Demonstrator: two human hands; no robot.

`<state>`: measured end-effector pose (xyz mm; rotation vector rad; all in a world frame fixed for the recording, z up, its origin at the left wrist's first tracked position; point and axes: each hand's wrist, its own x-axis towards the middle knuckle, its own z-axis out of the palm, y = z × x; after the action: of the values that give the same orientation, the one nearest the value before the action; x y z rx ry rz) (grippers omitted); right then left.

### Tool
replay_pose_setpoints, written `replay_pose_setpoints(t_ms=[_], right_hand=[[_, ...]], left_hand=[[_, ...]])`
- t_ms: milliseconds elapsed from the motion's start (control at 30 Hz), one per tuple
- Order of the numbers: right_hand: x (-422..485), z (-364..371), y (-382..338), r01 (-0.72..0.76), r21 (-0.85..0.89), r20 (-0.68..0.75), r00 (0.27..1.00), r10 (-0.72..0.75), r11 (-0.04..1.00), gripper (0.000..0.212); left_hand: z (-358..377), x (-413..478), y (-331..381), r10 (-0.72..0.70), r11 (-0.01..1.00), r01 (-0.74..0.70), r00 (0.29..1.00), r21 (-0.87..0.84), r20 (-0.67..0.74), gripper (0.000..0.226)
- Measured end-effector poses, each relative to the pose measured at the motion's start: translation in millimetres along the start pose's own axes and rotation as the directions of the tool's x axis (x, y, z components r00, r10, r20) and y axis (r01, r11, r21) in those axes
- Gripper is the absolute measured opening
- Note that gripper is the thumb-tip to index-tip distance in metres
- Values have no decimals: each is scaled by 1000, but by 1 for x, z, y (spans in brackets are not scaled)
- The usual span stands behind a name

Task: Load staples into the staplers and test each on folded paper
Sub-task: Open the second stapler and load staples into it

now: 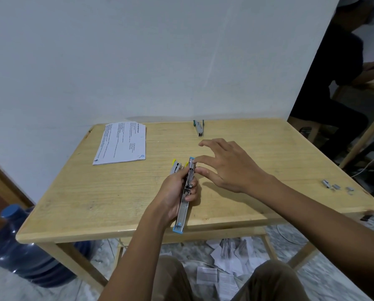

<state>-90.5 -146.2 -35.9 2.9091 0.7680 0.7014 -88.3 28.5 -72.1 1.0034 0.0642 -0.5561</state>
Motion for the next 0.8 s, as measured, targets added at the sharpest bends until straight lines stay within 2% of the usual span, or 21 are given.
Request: replay_pose_setpoints(t_ms=[100,200,267,367,467,567,700,800], right_hand=[[-5,0,-5,-110,168,11,994,109,980,52],[-15,1,-18,-207,456,22,975,222,865,43],[-21,4,-30,-191,591,4,972,234,784,33],[-25,6,-44,-126,696,-56,972,229,707,16],[-28,8,-50,-72,754,-95,972,217,652,11],[-32,12,-52,-35,700,-146,971,191,713,11],[-27,16,-48,-95,680,-211,924,319,727,10],[-20,21,-45,-187,689,-188,887,421,701,12]], left_hand=[[-1,1,0,-1,1000,1,1000,20,-3,24],[-2,4,-1,-4,1000,5,1000,27,-17,28],[-1,4,0,-8,1000,9,1000,27,-23,30],[2,1,1,-13,1000,13,1000,10,1,34],[0,1,0,-10,999,12,999,53,-33,37],[-3,4,-1,-16,997,21,998,72,-62,41],[-1,2,1,-18,998,19,1000,62,-1,35],[2,0,1,21,996,-22,1000,82,19,34]])
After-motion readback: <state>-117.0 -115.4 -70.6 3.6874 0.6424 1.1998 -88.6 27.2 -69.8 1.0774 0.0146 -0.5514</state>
